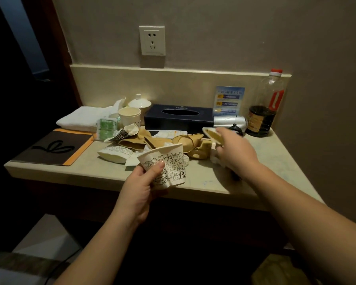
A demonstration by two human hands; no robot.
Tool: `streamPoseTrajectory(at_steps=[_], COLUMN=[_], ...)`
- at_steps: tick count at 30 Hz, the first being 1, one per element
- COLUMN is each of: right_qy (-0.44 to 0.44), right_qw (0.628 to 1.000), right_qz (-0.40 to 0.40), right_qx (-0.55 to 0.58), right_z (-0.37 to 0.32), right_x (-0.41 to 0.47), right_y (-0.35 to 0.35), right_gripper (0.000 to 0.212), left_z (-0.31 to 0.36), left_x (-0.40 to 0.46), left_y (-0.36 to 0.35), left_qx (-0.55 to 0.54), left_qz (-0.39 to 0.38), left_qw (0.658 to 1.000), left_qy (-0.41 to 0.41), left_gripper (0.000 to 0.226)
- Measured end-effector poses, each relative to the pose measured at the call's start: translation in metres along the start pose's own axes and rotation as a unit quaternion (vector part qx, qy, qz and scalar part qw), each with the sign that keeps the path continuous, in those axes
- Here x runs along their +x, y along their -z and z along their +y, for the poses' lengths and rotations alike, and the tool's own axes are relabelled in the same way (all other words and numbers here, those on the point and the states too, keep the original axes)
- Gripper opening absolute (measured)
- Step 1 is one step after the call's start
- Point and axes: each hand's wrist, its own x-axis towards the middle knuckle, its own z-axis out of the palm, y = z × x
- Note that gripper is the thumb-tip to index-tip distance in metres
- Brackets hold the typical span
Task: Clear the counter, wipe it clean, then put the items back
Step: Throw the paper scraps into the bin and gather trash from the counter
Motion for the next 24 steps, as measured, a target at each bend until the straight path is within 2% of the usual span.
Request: streamPoseTrajectory(at_steps=[3, 5, 7, 12, 16, 20, 22, 24], right_qy=[-0.022, -0.027, -0.014, -0.006, -0.009, 0.092, 0.112, 0.106], right_qw=[0.991, 0.965, 0.945, 0.914, 0.889, 0.911, 0.918, 0.951], right_qz=[0.016, -0.041, -0.114, -0.238, -0.267, -0.317, -0.304, -0.207], right_qx=[0.132, 0.259, 0.306, 0.329, 0.372, 0.249, 0.229, 0.205], right_z=[-0.012, -0.028, -0.044, -0.070, -0.078, -0.082, -0.078, -0.069], right_x=[-0.008, -0.023, -0.040, -0.064, -0.067, -0.062, -0.050, -0.028], right_y=[0.024, 0.035, 0.036, 0.017, 0.001, 0.000, 0.003, 0.003], right_gripper=[0.048, 0.048, 0.046, 0.033, 0.028, 0.029, 0.031, 0.035], left_z=[0.005, 0.006, 0.006, 0.003, 0.002, 0.003, 0.005, 0.005], left_x=[-0.001, -0.004, -0.005, -0.006, -0.004, -0.003, -0.004, -0.003], left_y=[0.003, 0.001, 0.000, 0.005, 0.011, 0.020, 0.027, 0.034], left_qx=[0.004, -0.008, -0.026, -0.065, -0.058, -0.068, -0.092, -0.111], left_qz=[-0.030, -0.045, -0.046, -0.034, -0.018, -0.012, -0.018, -0.005], left_qw=[0.999, 0.999, 0.998, 0.997, 0.998, 0.997, 0.994, 0.992], left_qy=[-0.011, -0.024, -0.039, -0.034, 0.002, 0.037, 0.048, 0.051], left_gripper=[0.030, 0.031, 0.039, 0.042, 0.040, 0.042, 0.034, 0.031])
